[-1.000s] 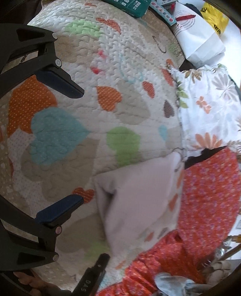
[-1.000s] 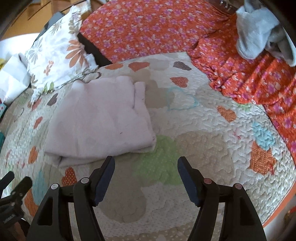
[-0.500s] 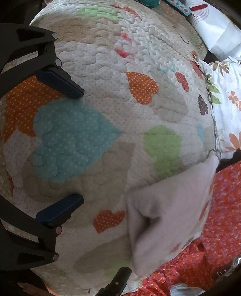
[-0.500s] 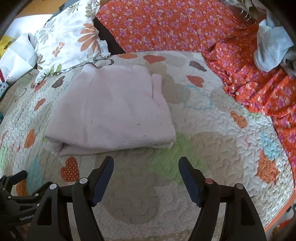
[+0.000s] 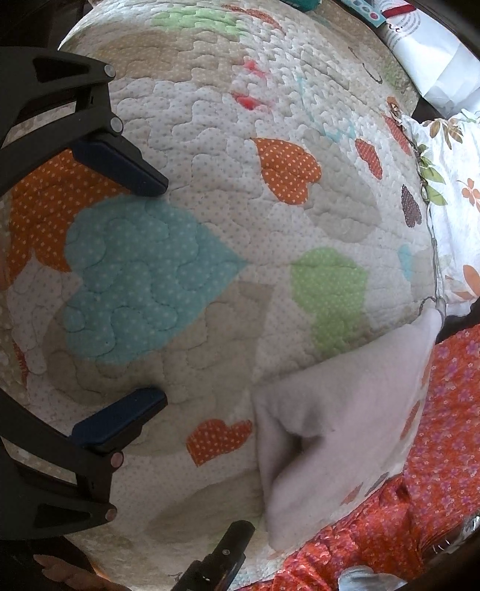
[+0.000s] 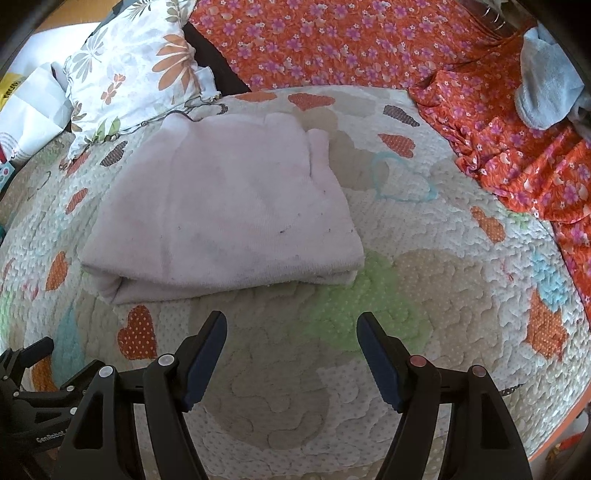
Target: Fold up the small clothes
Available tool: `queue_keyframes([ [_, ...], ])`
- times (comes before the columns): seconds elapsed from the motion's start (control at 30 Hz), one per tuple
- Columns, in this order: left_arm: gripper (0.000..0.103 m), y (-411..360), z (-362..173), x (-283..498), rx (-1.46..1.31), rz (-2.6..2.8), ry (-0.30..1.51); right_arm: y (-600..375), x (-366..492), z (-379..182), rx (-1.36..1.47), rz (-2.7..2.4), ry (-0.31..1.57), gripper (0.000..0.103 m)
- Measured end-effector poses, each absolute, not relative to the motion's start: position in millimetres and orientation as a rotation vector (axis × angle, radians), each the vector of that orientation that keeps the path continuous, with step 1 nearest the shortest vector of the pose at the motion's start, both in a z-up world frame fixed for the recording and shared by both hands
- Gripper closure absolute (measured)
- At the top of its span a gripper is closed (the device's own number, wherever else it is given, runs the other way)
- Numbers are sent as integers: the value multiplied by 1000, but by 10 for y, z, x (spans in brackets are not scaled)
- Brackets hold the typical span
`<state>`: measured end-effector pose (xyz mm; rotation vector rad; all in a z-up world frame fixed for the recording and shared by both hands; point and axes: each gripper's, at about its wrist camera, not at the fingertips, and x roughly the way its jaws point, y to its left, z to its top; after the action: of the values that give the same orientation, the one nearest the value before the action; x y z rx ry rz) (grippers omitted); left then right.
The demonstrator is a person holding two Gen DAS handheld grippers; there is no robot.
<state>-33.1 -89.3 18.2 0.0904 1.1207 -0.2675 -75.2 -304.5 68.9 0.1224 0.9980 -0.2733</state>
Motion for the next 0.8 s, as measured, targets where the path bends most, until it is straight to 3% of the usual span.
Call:
queue_keyframes([
  [0.37, 0, -917, 405, -429, 84, -274, 1032, -3069, -759, 708, 125, -285, 987, 26],
  [0.8, 0, -920, 349, -396, 54, -303, 1090, -3062, -748, 718, 113, -282, 975, 25],
])
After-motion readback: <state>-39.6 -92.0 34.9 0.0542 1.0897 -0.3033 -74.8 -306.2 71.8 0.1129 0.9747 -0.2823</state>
